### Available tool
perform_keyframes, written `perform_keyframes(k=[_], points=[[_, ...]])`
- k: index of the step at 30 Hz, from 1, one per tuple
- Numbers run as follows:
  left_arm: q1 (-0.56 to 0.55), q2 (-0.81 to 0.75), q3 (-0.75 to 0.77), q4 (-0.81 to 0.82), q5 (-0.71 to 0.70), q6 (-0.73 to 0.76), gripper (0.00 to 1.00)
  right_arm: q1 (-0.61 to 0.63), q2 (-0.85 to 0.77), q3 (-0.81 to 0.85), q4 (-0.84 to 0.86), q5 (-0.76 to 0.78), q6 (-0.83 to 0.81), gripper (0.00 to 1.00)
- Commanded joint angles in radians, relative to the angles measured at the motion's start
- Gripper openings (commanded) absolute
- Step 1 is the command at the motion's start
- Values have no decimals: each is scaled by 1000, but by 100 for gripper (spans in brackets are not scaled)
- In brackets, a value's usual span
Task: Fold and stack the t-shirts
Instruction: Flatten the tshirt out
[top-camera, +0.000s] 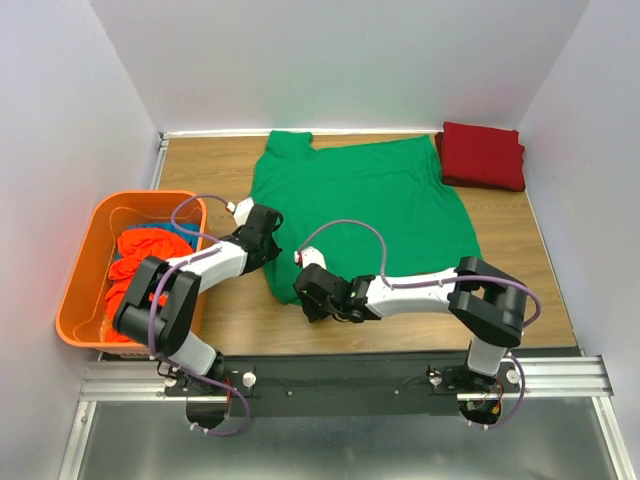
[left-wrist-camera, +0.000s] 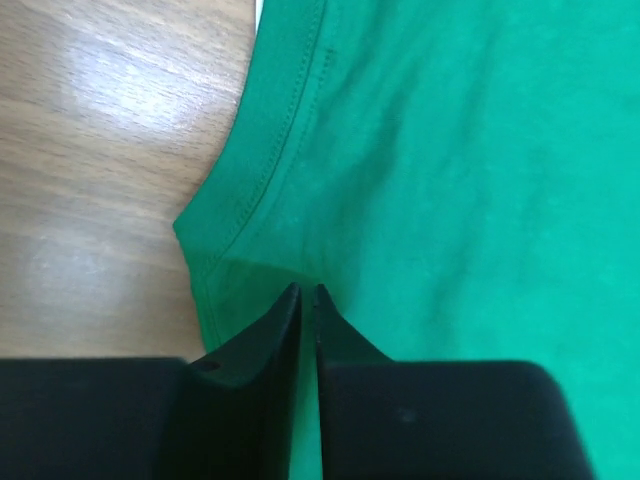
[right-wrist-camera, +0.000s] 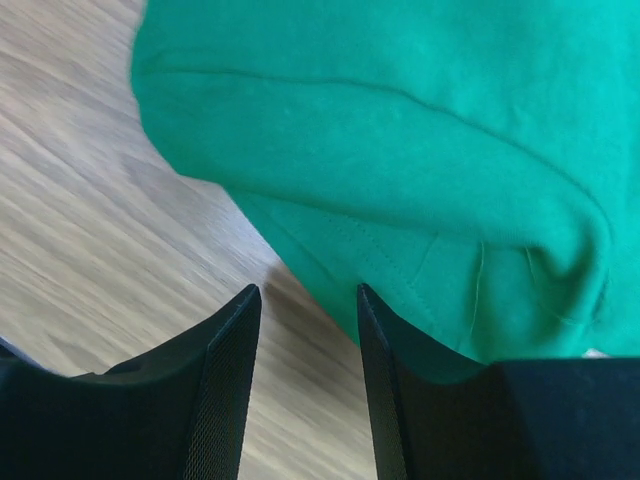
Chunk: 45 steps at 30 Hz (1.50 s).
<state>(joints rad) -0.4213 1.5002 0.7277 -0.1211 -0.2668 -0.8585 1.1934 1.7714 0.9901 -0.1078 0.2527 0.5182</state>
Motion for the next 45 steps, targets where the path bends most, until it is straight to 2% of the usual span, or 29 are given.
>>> perform_keyframes(k=[1,3,6,7,9,10,13,21,23,26,28,30,34,38,43,45], points=[[-7,74,42,0,-45,7,14,12,39,7,56,-15,13,50],[-7,104,52,1,-48,9,12,12,40,-8,60,-15,20,47],[-2,115,59,0,-51,12,11,12,22,-33,60,6,28,38],[-1,120,61,0,-51,12,11,12,2,-51,59,16,32,29],[7,121,68,-3,-49,15,11,12,-19,-71,59,23,32,22],[15,121,68,-3,-48,21,11,12,-44,-80,57,26,34,15],[35,117,87,-9,-46,38,10,12,-116,-146,56,17,37,10],[84,97,107,-23,-45,79,10,12,-314,-248,27,3,20,6],[88,84,105,-19,-35,90,10,12,-346,-251,17,-12,6,7],[88,66,102,-14,-25,90,10,12,-336,-222,19,-18,8,20],[88,57,102,-8,-19,92,10,12,-262,-156,20,-9,0,31],[88,55,104,-3,-6,92,9,12,-198,-102,25,22,-12,36],[88,54,101,5,3,96,9,12,-61,-9,40,71,-33,42],[88,58,96,8,9,98,9,11,8,45,51,69,-44,46],[88,57,90,14,17,96,9,12,43,50,54,69,-24,47],[88,54,85,18,17,98,9,12,54,45,63,79,-18,53]])
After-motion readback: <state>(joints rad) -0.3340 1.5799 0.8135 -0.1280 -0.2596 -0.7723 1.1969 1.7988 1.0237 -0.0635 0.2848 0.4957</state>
